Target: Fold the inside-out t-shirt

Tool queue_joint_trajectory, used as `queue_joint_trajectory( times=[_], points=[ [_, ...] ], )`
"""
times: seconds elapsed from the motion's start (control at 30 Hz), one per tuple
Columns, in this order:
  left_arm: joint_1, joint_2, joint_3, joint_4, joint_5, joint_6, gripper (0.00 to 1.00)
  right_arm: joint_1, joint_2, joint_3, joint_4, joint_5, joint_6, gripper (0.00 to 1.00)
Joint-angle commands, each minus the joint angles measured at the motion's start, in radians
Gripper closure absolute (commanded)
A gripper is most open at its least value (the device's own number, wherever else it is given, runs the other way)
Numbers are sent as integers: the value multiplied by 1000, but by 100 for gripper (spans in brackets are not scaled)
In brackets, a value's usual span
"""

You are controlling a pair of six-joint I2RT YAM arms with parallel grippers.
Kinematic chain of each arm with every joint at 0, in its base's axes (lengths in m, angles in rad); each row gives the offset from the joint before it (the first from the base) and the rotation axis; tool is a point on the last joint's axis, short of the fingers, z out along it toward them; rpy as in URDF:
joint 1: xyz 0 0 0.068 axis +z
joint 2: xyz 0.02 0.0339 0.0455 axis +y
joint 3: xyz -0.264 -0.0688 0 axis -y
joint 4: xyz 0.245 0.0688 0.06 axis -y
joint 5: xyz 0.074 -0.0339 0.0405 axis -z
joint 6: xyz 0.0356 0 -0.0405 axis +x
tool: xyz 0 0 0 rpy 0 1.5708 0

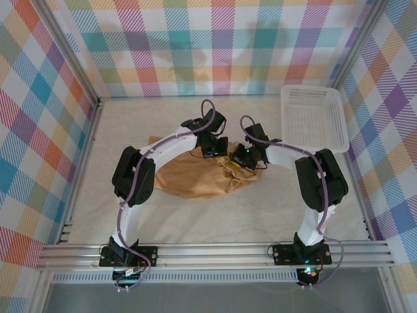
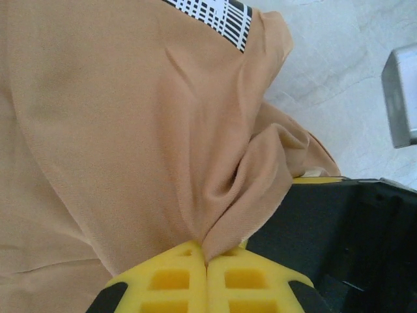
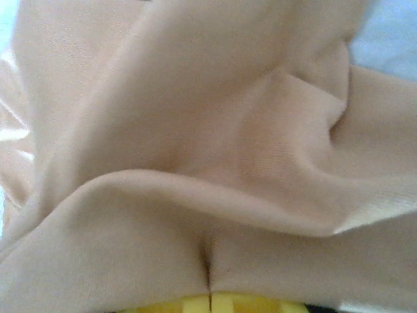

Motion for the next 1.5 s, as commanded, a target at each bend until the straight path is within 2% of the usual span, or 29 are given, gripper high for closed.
queue_joint_trajectory(
  times=[0.0,0.2,0.33,0.57,0.63,0.73,0.8,0.87,1.03,1.13,1.2,1.3,1.4,1.47],
  points=[
    [19,-50,0,-2,23,-9,100,4,-75,47,-48,8,-3,100],
    [84,-9,73,-2,18,-15,100,4,-271,90,-153,-9,-91,100],
    [115,45,119,-11,17,-35,100,4,-383,60,-164,-42,-142,100],
    [107,69,48,69,46,-94,100,4,-553,-360,135,-91,-161,100],
    [90,58,13,91,45,-101,100,4,-549,-476,215,-91,-137,100],
    [53,41,-30,121,48,-114,100,8,-506,-518,248,-108,-124,100],
    [25,34,-60,145,50,-124,100,10,-490,-499,219,-110,-132,83],
    [4,29,-83,163,51,-130,100,12,-507,-458,153,-85,-150,71],
    [-9,24,-113,171,38,-135,100,11,-541,-338,-39,62,-229,74],
    [-8,22,-101,158,32,-128,100,12,-489,-311,-33,90,-282,75],
    [-9,22,-86,145,31,-122,100,12,-423,-300,-7,101,-323,71],
    [-8,17,-71,121,23,-108,100,12,-322,-239,-23,93,-362,60],
    [-9,2,-69,103,8,-97,100,12,-262,-198,-7,74,-368,58],
    [-9,-6,-69,95,1,-91,100,12,-222,-157,-14,80,-370,60]
  ],
)
